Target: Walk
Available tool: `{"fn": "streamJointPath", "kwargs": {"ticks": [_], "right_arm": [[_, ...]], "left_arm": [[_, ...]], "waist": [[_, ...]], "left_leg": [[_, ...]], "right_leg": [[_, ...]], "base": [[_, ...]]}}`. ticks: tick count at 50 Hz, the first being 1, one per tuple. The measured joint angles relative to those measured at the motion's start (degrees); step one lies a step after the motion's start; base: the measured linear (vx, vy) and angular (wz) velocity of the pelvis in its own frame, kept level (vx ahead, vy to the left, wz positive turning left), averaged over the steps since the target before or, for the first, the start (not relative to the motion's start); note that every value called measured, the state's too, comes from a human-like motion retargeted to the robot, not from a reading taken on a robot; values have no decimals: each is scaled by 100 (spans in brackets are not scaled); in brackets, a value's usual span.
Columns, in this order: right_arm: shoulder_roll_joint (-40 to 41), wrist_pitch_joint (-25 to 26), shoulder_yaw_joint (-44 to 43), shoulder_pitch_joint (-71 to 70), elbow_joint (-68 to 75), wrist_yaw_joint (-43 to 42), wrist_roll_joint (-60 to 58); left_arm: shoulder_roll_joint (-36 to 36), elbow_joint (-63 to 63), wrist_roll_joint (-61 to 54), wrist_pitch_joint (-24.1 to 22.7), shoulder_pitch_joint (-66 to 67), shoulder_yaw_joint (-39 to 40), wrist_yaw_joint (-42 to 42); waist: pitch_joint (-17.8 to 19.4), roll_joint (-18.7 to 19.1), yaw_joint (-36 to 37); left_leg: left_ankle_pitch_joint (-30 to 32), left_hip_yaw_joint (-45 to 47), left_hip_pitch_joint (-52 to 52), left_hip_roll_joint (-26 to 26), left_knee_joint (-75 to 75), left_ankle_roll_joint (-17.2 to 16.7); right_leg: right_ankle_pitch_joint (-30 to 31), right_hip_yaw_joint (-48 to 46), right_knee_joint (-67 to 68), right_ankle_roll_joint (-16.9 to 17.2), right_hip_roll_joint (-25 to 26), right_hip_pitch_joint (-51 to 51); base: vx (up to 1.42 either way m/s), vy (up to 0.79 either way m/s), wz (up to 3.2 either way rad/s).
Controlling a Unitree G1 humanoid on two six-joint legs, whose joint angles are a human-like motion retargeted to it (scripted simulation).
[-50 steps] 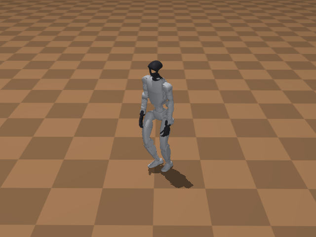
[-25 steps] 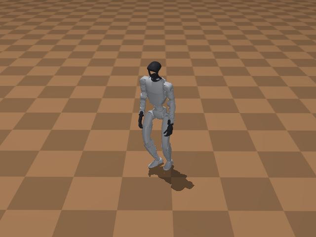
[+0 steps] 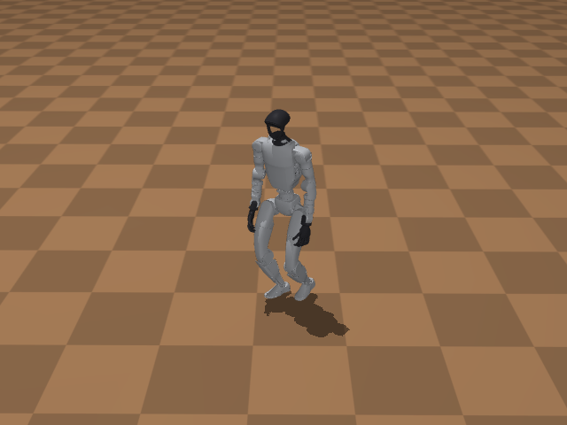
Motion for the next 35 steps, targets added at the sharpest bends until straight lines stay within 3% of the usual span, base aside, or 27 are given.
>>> {"fn": "streamJointPath", "kwargs": {"ticks": [3,6,9,15,20,25,28,35], "right_arm": [[21,-14,-81,6,-186,-75,-234],[-4,0,-58,80,-343,14,-213],[-50,7,49,76,-388,90,-193],[2,-8,263,-18,-183,-56,-279],[3,-24,226,-85,40,-352,-169],[-31,-103,209,-70,-59,-699,-324],[-29,-100,241,-86,-225,-766,-551],[-169,-102,383,101,-541,-605,-583]], "left_arm": [[30,-75,-20,-8,232,168,-26],[-43,10,-63,35,466,142,-243],[-153,130,-15,80,559,-52,-357],[-259,118,178,63,418,-446,-152],[-162,-120,249,-99,110,-613,74],[-29,-230,337,-154,36,-475,300],[0,-145,357,-73,40,-345,343],[-32,106,510,-24,250,-348,131]], "waist": [[70,-79,179],[-94,-292,79],[-221,-442,-188],[-233,-410,-720],[-166,-74,-705],[-186,-64,-260],[-37,-166,-27],[-121,-538,-42]], "left_leg": [[-123,15,-76,157,-485,63],[402,100,173,-164,-2068,3],[856,126,556,-551,-3260,-47],[433,146,1031,-725,-3088,69],[519,175,1271,-374,-2733,-95],[-218,6,594,-49,-1068,162],[-403,-110,266,33,-817,286],[466,-24,-116,-534,-2593,52]], "right_leg": [[112,-179,-154,26,-28,499],[540,-249,-278,276,-270,721],[510,-220,208,419,-534,492],[-113,-116,965,266,-798,-531],[537,-61,-267,419,-373,-872],[449,-109,-60,233,-153,-704],[500,-131,81,269,-51,-165],[789,137,209,653,-286,542]], "base": [[74,-3,-11],[78,-2,15],[76,-3,23],[81,-6,27],[89,-13,11],[94,-18,-14],[103,-18,-12],[107,-18,14]]}}
